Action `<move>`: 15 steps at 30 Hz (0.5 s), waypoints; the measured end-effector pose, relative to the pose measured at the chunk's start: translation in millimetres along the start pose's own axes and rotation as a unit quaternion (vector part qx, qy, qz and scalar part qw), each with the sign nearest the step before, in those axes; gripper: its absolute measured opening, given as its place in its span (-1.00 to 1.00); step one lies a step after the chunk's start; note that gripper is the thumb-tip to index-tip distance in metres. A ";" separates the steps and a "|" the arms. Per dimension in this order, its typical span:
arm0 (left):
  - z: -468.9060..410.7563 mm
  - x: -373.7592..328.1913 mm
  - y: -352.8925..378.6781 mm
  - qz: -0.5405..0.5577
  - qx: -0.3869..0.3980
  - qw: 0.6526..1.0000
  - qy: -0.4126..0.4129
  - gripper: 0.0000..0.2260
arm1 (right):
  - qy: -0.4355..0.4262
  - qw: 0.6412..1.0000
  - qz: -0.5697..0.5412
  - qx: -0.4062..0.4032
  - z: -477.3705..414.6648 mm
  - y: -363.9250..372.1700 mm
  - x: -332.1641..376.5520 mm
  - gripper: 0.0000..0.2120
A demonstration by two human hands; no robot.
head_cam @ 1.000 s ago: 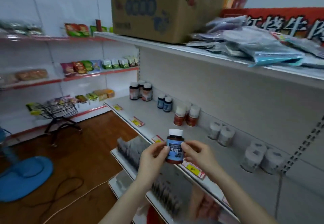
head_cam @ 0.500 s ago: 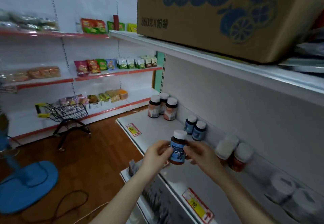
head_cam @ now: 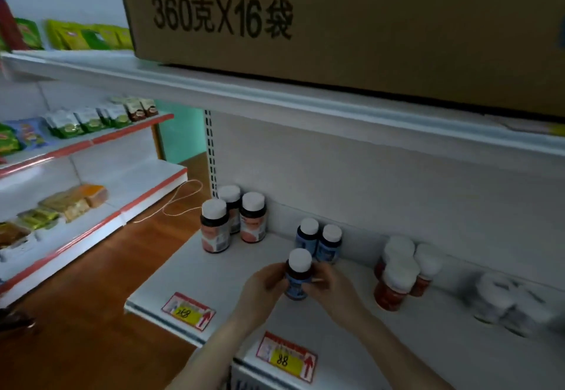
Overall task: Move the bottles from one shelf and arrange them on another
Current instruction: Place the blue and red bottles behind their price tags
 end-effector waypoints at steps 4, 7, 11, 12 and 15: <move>-17.2 17.4 5.8 0.016 0.040 0.999 0.012 -0.71 | 0.038 0.999 0.011 -0.034 -6.7 12.4 -15.4 -0.64; -31.3 25.0 12.0 0.036 0.066 0.997 -0.002 -0.70 | 0.058 0.997 -0.015 -0.058 -13.4 14.5 -24.2 -0.62; -51.5 25.3 18.5 0.040 0.079 0.996 0.001 -0.70 | 0.073 0.993 -0.024 -0.088 -25.9 8.9 -30.3 -0.61; -56.0 26.0 19.7 0.036 0.081 0.996 0.000 -0.70 | 0.071 0.993 -0.017 -0.089 -29.7 8.0 -31.2 -0.62; -67.0 28.8 20.2 0.023 0.077 0.997 0.006 -0.71 | 0.073 0.993 -0.006 -0.096 -38.8 6.2 -34.4 -0.64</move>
Point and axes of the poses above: each hand's wrist, its own z-axis away from the middle knuckle, its own y-axis out of the palm, x = y × z, the point moved 8 cm from there along -z, towards the middle knuckle, and after that the axes turned 4 degrees about -y, right-handed, at the moved point
